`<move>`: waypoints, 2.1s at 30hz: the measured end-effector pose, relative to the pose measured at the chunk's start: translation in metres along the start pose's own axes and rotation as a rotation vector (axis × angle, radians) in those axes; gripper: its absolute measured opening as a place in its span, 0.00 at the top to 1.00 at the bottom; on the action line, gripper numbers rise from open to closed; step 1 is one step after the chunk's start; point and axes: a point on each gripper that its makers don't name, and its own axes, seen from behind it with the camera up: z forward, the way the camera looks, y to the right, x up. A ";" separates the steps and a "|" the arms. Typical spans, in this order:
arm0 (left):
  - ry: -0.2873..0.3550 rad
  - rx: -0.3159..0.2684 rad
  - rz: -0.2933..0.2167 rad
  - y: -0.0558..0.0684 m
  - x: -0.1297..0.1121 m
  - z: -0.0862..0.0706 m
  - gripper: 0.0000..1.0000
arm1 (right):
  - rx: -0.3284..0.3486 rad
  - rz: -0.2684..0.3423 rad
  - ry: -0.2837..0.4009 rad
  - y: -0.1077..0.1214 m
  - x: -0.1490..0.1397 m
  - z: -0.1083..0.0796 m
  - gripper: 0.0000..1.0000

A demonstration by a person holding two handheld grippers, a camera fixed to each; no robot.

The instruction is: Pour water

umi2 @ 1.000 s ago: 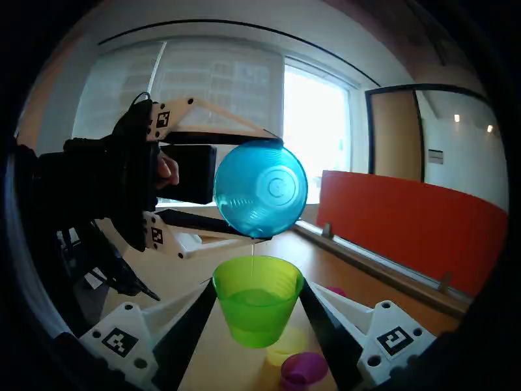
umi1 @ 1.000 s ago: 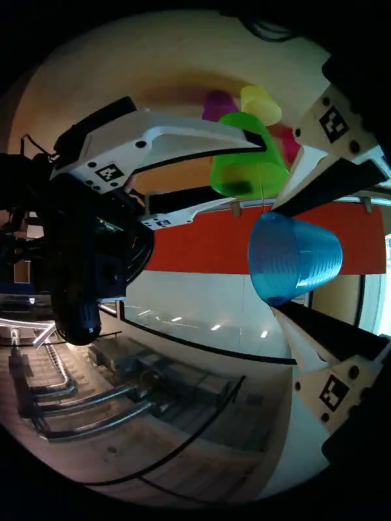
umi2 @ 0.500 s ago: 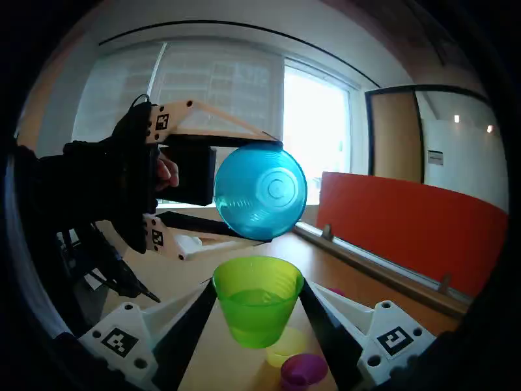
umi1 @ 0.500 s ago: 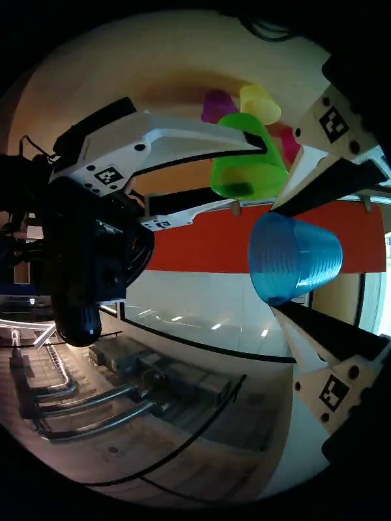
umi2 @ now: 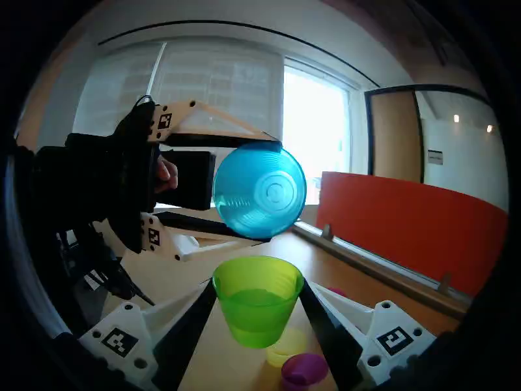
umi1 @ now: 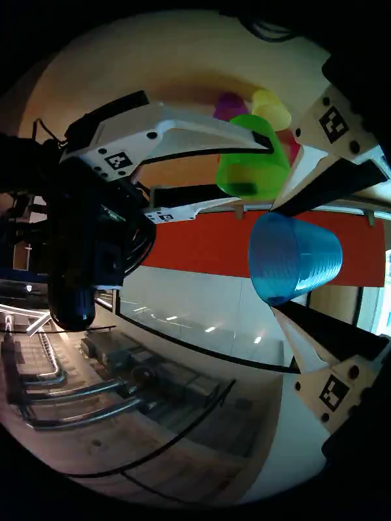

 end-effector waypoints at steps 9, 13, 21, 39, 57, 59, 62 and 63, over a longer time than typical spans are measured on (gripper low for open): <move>0.001 0.008 -0.097 -0.006 -0.002 -0.001 0.13 | -0.005 -0.003 0.001 0.000 0.002 -0.002 0.08; -0.004 0.013 -0.153 -0.007 -0.003 -0.003 0.13 | -0.007 -0.007 0.003 0.000 0.004 -0.004 0.08; -0.006 0.026 -0.297 -0.015 -0.008 -0.005 0.13 | -0.015 -0.017 0.005 0.000 0.007 -0.007 0.08; -0.008 0.016 -0.555 -0.019 -0.020 -0.007 0.13 | -0.027 -0.028 0.008 0.001 0.011 -0.012 0.08; -0.030 -0.029 -0.851 -0.010 -0.045 -0.012 0.13 | -0.028 -0.038 0.001 -0.001 0.016 -0.013 0.07; -0.036 -0.039 -0.894 -0.007 -0.047 -0.011 0.13 | -0.029 -0.040 0.001 -0.001 0.017 -0.014 0.08; -0.040 -0.054 -0.961 -0.003 -0.051 -0.011 0.13 | -0.032 -0.042 0.001 -0.001 0.018 -0.015 0.08; -0.042 -0.058 -0.982 -0.002 -0.052 -0.010 0.13 | -0.033 -0.043 0.001 -0.001 0.018 -0.015 0.08</move>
